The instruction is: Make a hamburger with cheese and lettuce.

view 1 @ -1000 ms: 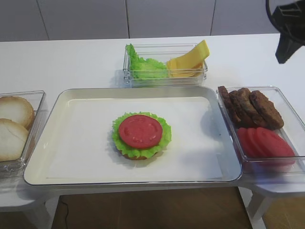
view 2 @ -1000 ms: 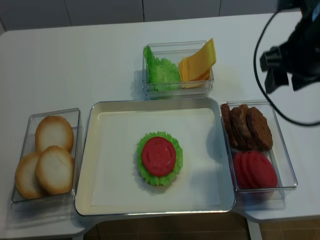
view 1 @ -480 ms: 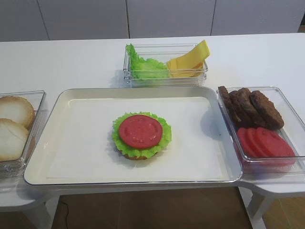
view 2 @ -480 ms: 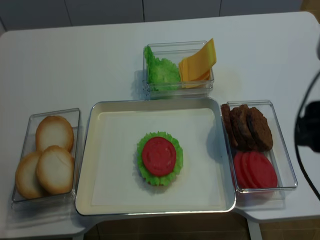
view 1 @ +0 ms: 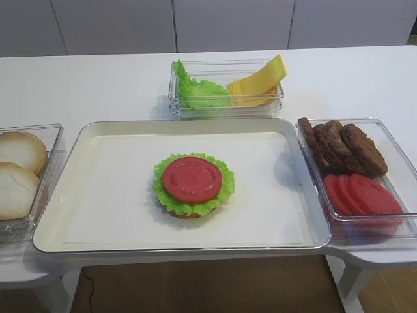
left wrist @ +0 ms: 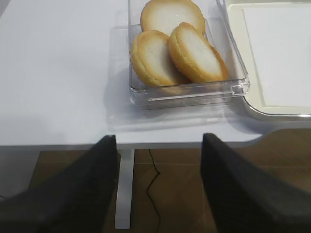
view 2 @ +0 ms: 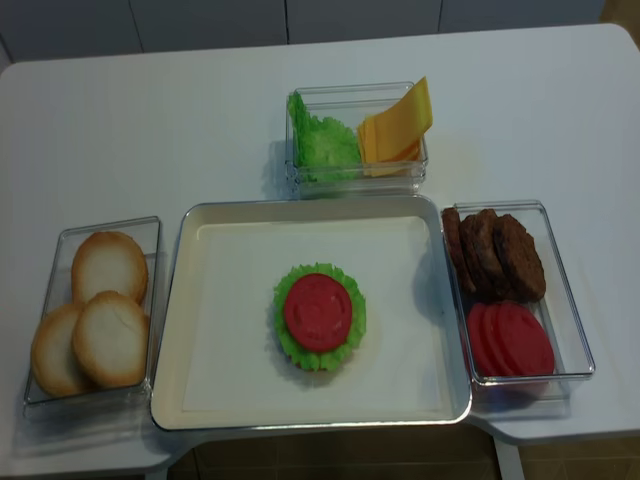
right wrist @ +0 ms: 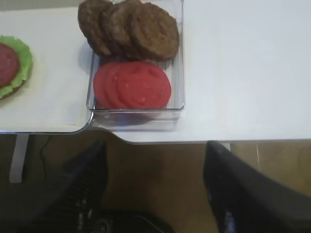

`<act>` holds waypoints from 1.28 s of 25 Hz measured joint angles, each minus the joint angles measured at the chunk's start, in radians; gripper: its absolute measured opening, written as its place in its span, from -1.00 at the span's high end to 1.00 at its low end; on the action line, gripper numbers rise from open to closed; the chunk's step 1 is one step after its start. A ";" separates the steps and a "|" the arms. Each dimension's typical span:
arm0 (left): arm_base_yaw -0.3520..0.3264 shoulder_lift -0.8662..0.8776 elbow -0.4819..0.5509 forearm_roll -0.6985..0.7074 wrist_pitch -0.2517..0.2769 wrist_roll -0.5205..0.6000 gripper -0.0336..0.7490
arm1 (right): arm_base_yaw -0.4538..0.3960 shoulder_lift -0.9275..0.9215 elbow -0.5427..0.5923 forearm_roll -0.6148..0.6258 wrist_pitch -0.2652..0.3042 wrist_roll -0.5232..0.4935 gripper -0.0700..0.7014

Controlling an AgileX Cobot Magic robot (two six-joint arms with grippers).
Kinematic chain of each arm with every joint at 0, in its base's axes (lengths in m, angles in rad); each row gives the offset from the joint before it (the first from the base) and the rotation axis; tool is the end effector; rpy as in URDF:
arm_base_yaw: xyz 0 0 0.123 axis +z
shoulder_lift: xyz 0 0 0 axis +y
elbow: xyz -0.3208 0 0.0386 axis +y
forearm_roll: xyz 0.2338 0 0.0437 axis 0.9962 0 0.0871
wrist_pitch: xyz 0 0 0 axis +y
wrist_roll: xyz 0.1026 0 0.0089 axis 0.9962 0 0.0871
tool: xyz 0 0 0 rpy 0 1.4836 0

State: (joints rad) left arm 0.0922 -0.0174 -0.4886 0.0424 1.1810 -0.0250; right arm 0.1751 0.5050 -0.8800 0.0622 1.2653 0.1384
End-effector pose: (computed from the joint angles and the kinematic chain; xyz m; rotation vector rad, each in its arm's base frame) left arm -0.0526 -0.0008 0.2505 -0.1317 2.1551 0.0905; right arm 0.0096 0.0079 0.3643 -0.0500 2.3831 0.2290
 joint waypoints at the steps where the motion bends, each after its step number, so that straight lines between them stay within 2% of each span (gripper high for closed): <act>1: 0.000 0.000 0.000 0.000 0.000 0.000 -0.13 | 0.000 -0.028 0.000 -0.002 0.003 0.000 -0.44; 9: 0.000 0.000 0.000 0.000 0.000 0.000 -0.13 | 0.000 -0.261 0.013 -0.003 0.010 -0.009 -0.44; 18: 0.000 0.000 0.000 0.000 0.000 0.000 -0.13 | 0.000 -0.505 0.156 0.027 0.019 -0.034 -0.44; 26: 0.000 0.000 0.000 0.000 0.000 0.000 -0.13 | 0.000 -0.526 0.324 0.034 0.017 -0.067 -0.44; 32: 0.000 0.000 0.000 0.000 0.000 0.000 -0.13 | 0.000 -0.526 0.363 0.035 -0.043 -0.163 -0.44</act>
State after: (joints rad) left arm 0.0922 -0.0174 -0.4886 0.0424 1.1810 -0.0250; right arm 0.1751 -0.0210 -0.5171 0.0974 1.2228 -0.0241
